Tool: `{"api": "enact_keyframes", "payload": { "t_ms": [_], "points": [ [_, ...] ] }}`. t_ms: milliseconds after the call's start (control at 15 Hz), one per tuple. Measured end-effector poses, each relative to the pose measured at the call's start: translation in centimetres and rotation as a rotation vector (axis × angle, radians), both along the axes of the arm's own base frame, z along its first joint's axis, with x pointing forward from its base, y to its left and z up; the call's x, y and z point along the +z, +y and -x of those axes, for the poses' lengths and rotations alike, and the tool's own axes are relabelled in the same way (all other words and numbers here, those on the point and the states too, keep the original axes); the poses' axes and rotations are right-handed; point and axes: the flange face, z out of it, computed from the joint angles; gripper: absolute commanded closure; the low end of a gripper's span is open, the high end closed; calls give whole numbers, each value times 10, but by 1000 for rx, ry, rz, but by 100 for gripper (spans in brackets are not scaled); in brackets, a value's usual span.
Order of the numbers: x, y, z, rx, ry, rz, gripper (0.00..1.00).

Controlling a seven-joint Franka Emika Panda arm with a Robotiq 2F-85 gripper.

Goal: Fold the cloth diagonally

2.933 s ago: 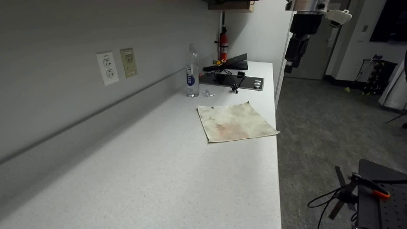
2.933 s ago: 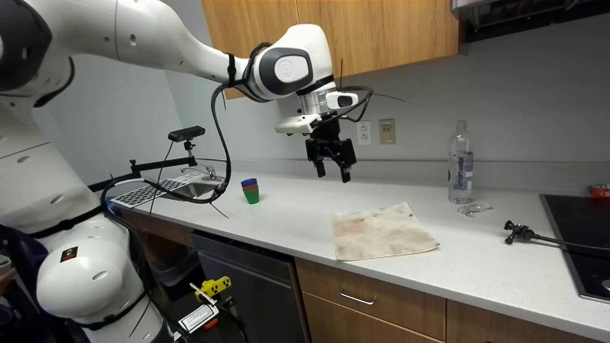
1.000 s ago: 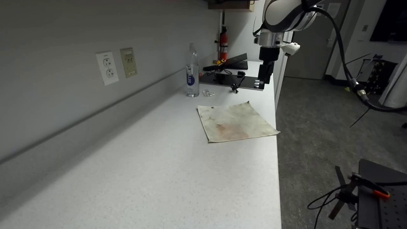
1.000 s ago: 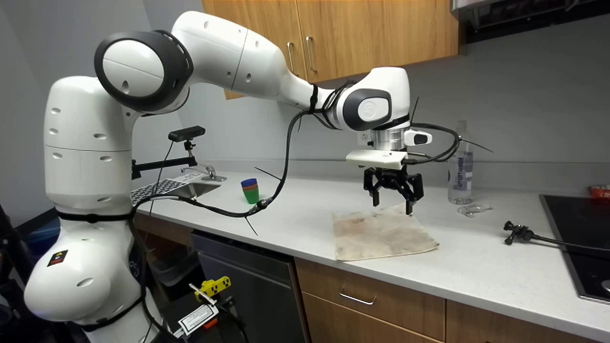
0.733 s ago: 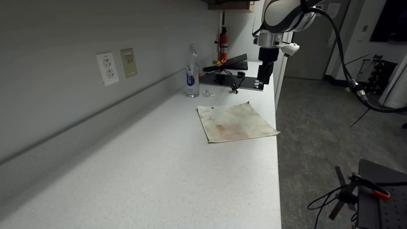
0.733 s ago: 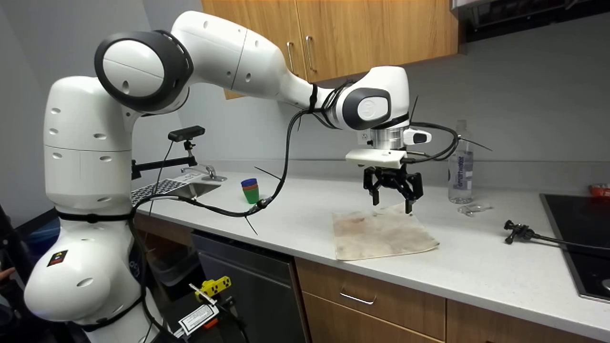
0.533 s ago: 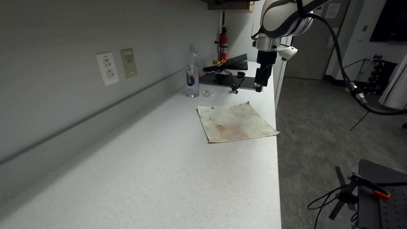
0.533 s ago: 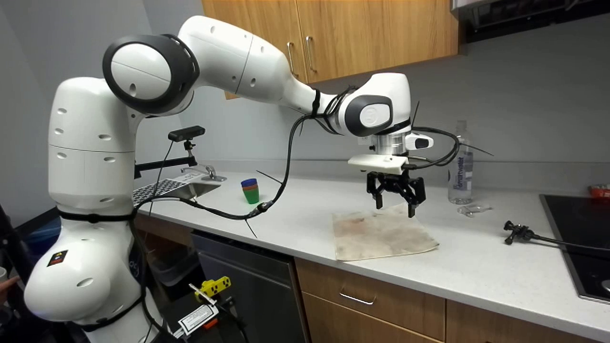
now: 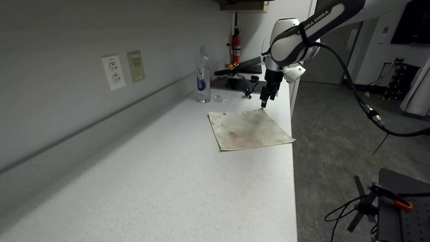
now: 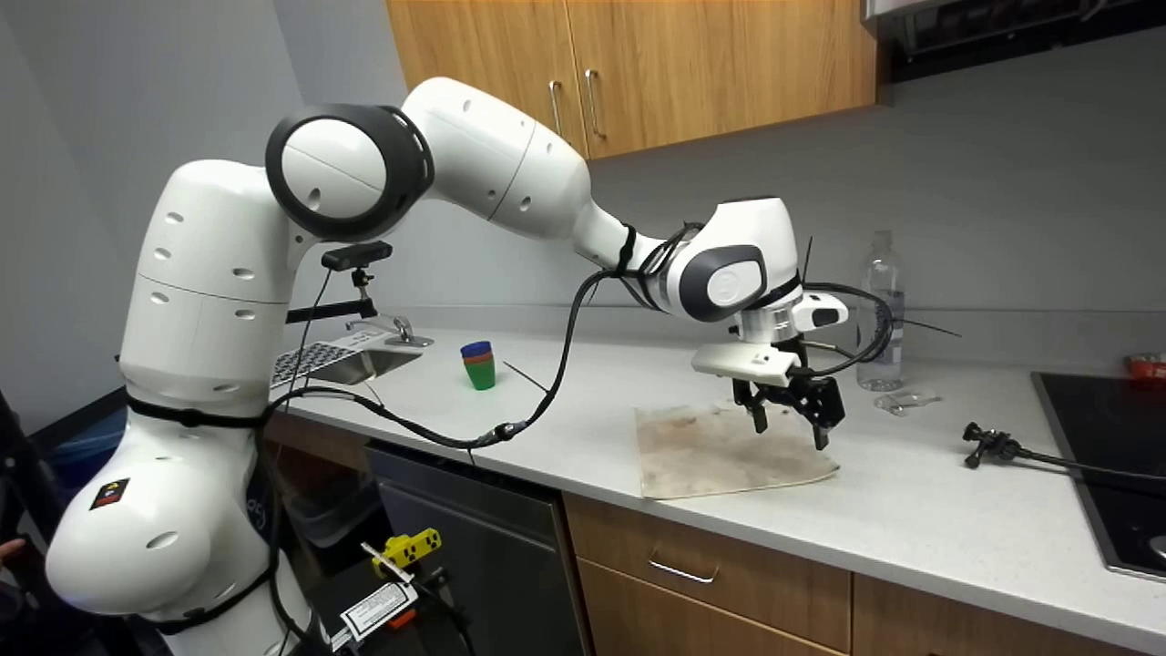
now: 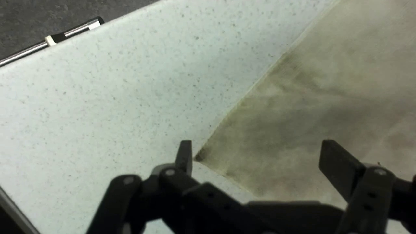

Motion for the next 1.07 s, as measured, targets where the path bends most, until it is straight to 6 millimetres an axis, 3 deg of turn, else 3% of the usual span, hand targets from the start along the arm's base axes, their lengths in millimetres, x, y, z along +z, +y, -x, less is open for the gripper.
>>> {"api": "enact_keyframes", "payload": {
  "t_ms": [667,1067],
  "points": [
    [-13,-2,-1,-21,3,-3,0],
    [-55,-13,-5,-36,51,-21,0]
  ]
}}
